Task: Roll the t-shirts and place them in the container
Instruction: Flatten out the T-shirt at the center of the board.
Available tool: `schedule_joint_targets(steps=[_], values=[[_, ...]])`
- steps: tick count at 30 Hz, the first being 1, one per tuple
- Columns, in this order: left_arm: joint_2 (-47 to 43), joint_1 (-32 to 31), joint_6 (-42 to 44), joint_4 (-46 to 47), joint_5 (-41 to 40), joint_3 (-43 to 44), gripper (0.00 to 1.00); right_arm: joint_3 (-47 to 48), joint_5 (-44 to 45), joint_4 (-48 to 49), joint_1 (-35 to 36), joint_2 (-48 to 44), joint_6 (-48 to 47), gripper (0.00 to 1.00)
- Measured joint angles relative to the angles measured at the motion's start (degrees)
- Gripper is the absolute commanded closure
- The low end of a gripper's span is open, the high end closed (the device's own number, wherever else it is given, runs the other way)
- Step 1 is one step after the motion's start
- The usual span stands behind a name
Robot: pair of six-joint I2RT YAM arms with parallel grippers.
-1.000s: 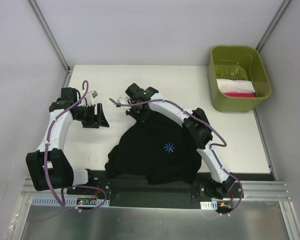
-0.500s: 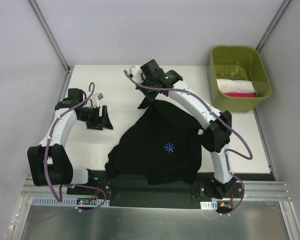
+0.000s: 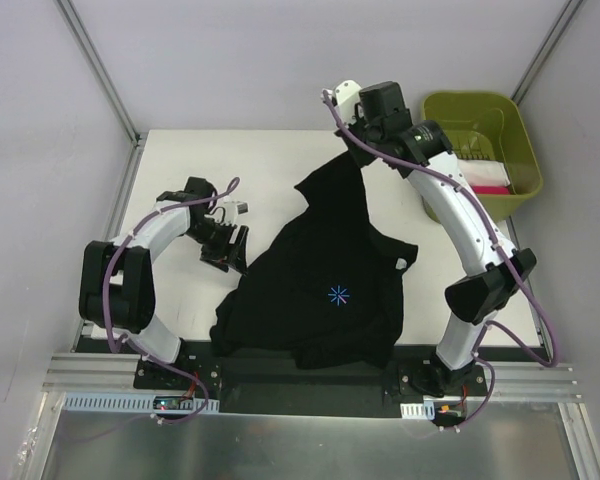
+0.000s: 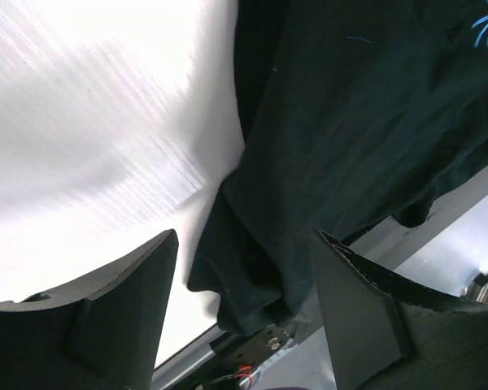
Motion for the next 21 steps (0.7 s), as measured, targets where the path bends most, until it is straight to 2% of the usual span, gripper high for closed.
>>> schedule_joint_targets(steps=[7, 12, 15, 16, 19, 21], values=[[4.1, -0.7, 7.6, -6.4, 1.9, 4.1, 0.33, -1.7, -5.2, -1.8, -5.2, -1.5, -1.9, 1.00], [7.8, -5.3, 12.2, -10.6, 2.3, 5.1, 0.39, -1.0, -5.0, -2.0, -5.6, -1.7, -1.9, 0.99], [12.5, -6.7, 13.6, -12.3, 3.7, 6.5, 0.69, -0.7, -4.9, -1.9, -5.6, -1.7, -1.6, 0.99], [14.1, -6.7, 14.1, -12.8, 4.0, 7.4, 0.85, -0.7, -4.6, -2.0, -5.6, -1.7, -1.6, 0.99], [17.1, -6.7, 15.6, -14.8, 4.7, 10.8, 1.00, -0.7, -3.0, -1.9, -5.6, -1.7, -1.5, 0.99], [17.4, -6.6, 17.2, -17.4, 4.4, 15.0, 1.00, -0.2, -2.0, -1.9, -5.9, -1.5, -1.5, 0.99]])
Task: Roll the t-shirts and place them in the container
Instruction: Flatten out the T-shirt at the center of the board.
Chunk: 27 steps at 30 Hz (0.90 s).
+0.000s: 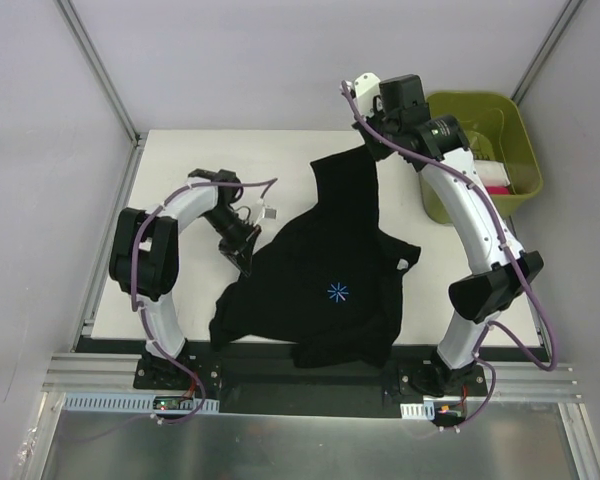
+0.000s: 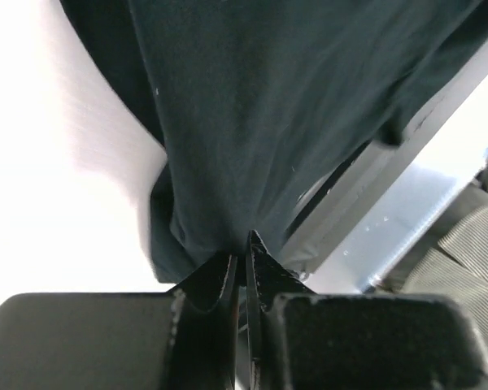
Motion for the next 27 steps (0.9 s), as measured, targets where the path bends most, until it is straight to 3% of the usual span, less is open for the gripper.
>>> schedule_joint_targets(steps=[3, 7, 9, 11, 15, 17, 19, 22, 27], values=[[0.0, 0.8, 1.9, -4.9, -0.5, 9.5, 1.00, 3.4, 0.7, 0.3, -1.0, 1.8, 0.0, 0.99], [0.6, 3.4, 4.2, -11.1, -1.2, 31.1, 1.00, 15.1, -0.1, 0.7, -3.8, 7.2, 0.0, 0.99], [0.2, 4.3, 5.2, -10.5, -1.0, 41.3, 1.00, 16.1, 0.0, 2.3, -5.5, 7.3, -0.5, 0.99], [-2.3, 4.6, 6.0, -10.1, -1.0, 45.6, 1.00, 14.9, 0.0, 4.9, -6.8, 5.8, -1.1, 0.99], [-10.5, 2.0, 7.1, -11.4, 0.9, 38.9, 0.94, 11.6, -1.5, 6.9, -6.8, 1.7, -1.3, 0.99], [-15.2, -1.0, 7.5, -11.8, 2.6, 29.1, 0.89, 9.1, -3.9, 7.0, -6.6, -1.1, -1.5, 0.99], [-17.6, -4.0, 7.6, -12.8, 4.9, 20.6, 0.70, 4.8, -6.1, 6.7, -6.4, -5.0, -1.7, 0.99], [-18.3, -6.5, 7.3, -15.2, 7.1, 11.6, 0.57, -3.9, -9.7, 5.4, -6.3, -11.7, -2.6, 0.99], [-19.3, -5.5, 6.8, -16.3, 6.0, 12.4, 0.50, -20.5, -14.1, 0.9, -5.9, -22.1, -3.5, 0.99]])
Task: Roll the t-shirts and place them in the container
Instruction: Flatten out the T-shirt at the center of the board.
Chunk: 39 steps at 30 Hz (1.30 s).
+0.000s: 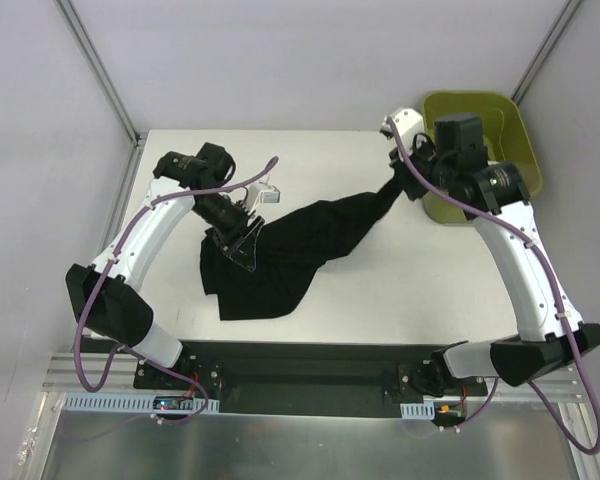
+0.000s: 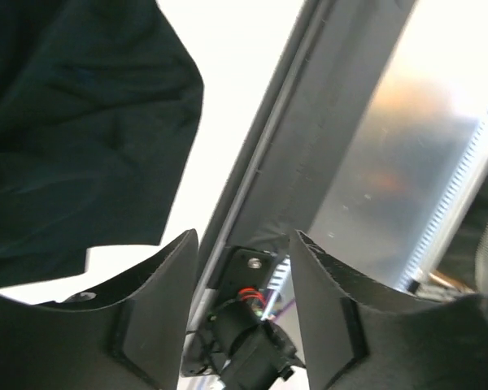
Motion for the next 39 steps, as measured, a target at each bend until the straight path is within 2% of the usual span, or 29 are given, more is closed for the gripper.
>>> schedule_joint_targets(steps=[4, 8, 13, 16, 20, 27, 33, 39], values=[[0.9, 1.6, -3.2, 0.7, -4.6, 4.7, 0.46, -12.2, -1.1, -1.8, -0.9, -3.2, 1.8, 0.99], [4.3, 3.1, -8.7, 5.2, -10.7, 3.7, 0.45, -17.9, -1.7, -2.4, -2.9, -2.1, 3.9, 0.99], [6.4, 4.4, -11.8, 11.3, -17.7, -6.3, 0.44, -18.1, -2.5, -1.3, -4.7, -0.9, 5.4, 0.99], [8.7, 6.4, -12.7, 13.4, -20.2, -7.8, 0.44, -17.4, -3.1, -0.6, -5.0, 0.1, 6.1, 1.00], [13.8, 13.2, -12.8, 16.2, -23.1, -3.5, 0.43, -16.9, -3.9, 0.0, -5.0, 1.1, 6.8, 0.99], [25.4, 21.9, -15.9, 14.9, -24.0, 10.3, 0.42, -16.9, -4.6, 0.0, -5.0, 1.8, 7.6, 0.99], [29.5, 23.0, -18.9, 13.1, -23.4, 10.5, 0.50, -16.7, -4.7, 0.0, -5.0, 3.4, 7.6, 0.99], [31.9, 23.0, -19.8, 12.2, -22.6, 12.3, 0.52, -15.0, -4.5, 0.0, -5.0, 4.8, 7.6, 0.99]])
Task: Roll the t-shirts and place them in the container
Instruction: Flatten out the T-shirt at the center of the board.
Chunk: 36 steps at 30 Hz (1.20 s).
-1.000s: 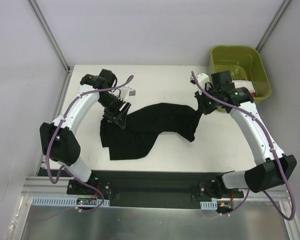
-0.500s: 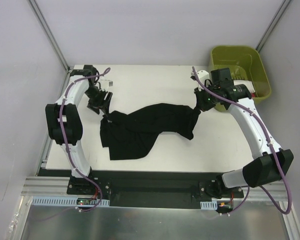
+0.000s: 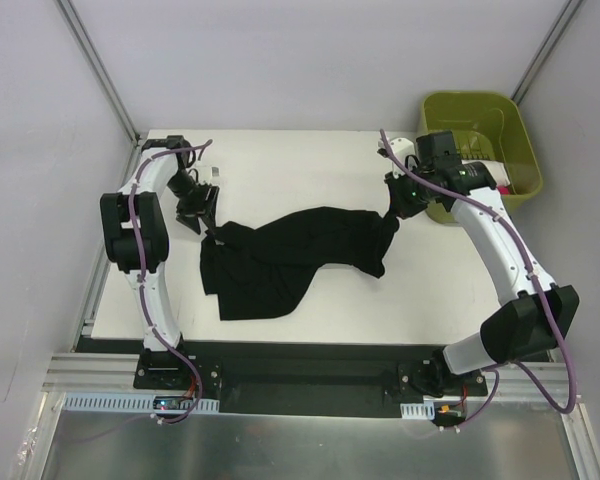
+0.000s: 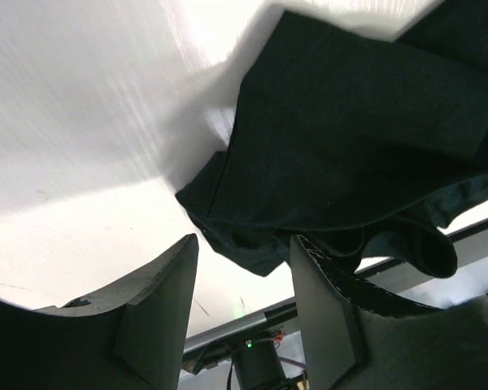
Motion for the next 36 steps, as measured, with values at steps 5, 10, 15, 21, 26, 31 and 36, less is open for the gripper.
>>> schedule_joint_targets(steps=[5, 10, 15, 21, 26, 31, 36], values=[[2.0, 0.1, -0.2, 0.1, 0.1, 2.1, 0.58, 1.0, 0.2, 0.0, 0.0, 0.7, 0.0, 0.99], [4.5, 0.5, -0.5, -0.1, 0.6, 2.7, 0.66, 1.4, 0.7, 0.1, 0.0, 1.3, 0.0, 0.99], [5.9, 0.5, -0.6, -0.3, 0.9, 4.0, 0.74, 1.4, 0.8, 0.1, 0.0, 1.9, 0.0, 0.99], [6.0, 0.5, -0.5, -0.4, 1.8, 5.4, 1.00, 1.5, 0.8, 0.1, 0.0, 2.3, 0.0, 0.99], [6.0, 0.9, -0.4, -0.8, 2.7, 7.1, 1.00, 2.4, 1.5, 0.3, 0.0, 3.4, 0.0, 1.00], [5.0, 2.0, -0.3, -2.6, 4.6, 11.5, 1.00, 8.1, 7.7, 0.8, -0.4, 6.1, -0.5, 0.99], [-1.8, 3.5, -0.7, -4.1, 6.1, 21.2, 1.00, 24.0, 13.2, 3.4, -4.0, 12.7, -1.7, 0.99]])
